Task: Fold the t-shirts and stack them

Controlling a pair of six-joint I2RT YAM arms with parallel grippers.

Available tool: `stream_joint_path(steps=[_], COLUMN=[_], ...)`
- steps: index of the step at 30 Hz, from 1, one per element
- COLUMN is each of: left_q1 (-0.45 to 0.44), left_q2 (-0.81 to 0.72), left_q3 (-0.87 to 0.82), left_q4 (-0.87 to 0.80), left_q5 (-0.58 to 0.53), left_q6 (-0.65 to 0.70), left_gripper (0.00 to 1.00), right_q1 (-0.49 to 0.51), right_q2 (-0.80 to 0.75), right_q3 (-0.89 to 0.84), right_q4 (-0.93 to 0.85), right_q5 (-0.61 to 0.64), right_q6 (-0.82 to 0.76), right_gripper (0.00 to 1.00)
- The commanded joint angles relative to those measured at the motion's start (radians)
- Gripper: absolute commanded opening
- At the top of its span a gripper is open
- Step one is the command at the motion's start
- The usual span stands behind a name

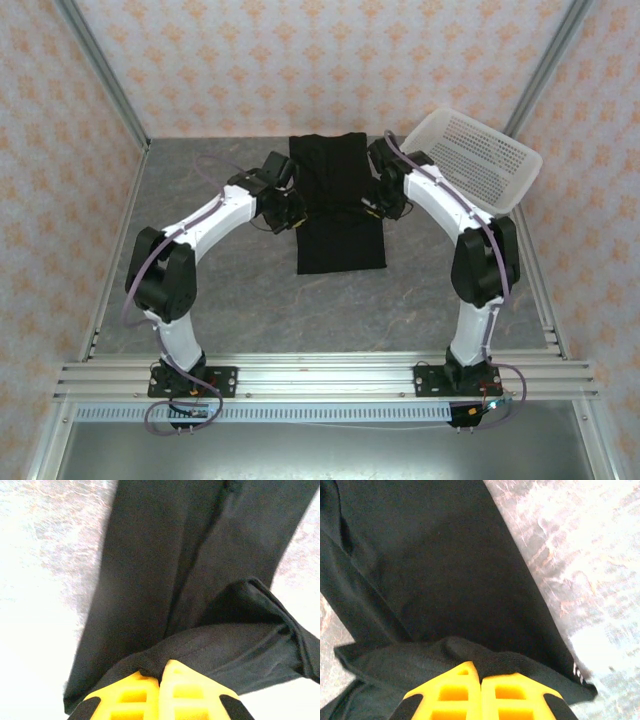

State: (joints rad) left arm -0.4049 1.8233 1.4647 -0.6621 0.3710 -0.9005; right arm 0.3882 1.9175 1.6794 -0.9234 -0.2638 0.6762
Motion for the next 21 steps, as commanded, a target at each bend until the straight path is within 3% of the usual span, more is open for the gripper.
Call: stream_joint_path(steps=[1,7,10,12,16,21], left_q1=[0.025,0.055,0.070,0.079,0.083,0.060], left_q2=[0.047,0.191,0.245,0.250,0.147,-0.053], left_q3=[0.051,0.161,0.222,0.242,0.177,-0.100], left_q4=[-0.013,0.007,0.015,0.012,0.013,0.073], left_q5=[0.009,0.032,0.032,0.001,-0.080,-0.038], left_q6=[0.042,0.067,0.088,0.098,0.091,0.002], left_gripper=[0.00,0.03,0.26,0.39,0.56,0.56], right_q1=[-0.018,-0.051,-0.076,-0.087,-0.091,-0.088], right_q2=[0.065,0.198,0.254,0.257,0.178,-0.023], right_q3=[0.071,0.146,0.180,0.190,0.172,-0.073], right_q4=[0.009,0.047,0.043,0.044,0.044,0.103], right_q5=[-0.003,-0.033,-0.032,-0.009,0.039,0.034], right_q6=[-0.042,-0.047,-0.049,-0.062,-0.103,-0.101], right_gripper=[0.00,0.02,0.41,0.52,0.60,0.62])
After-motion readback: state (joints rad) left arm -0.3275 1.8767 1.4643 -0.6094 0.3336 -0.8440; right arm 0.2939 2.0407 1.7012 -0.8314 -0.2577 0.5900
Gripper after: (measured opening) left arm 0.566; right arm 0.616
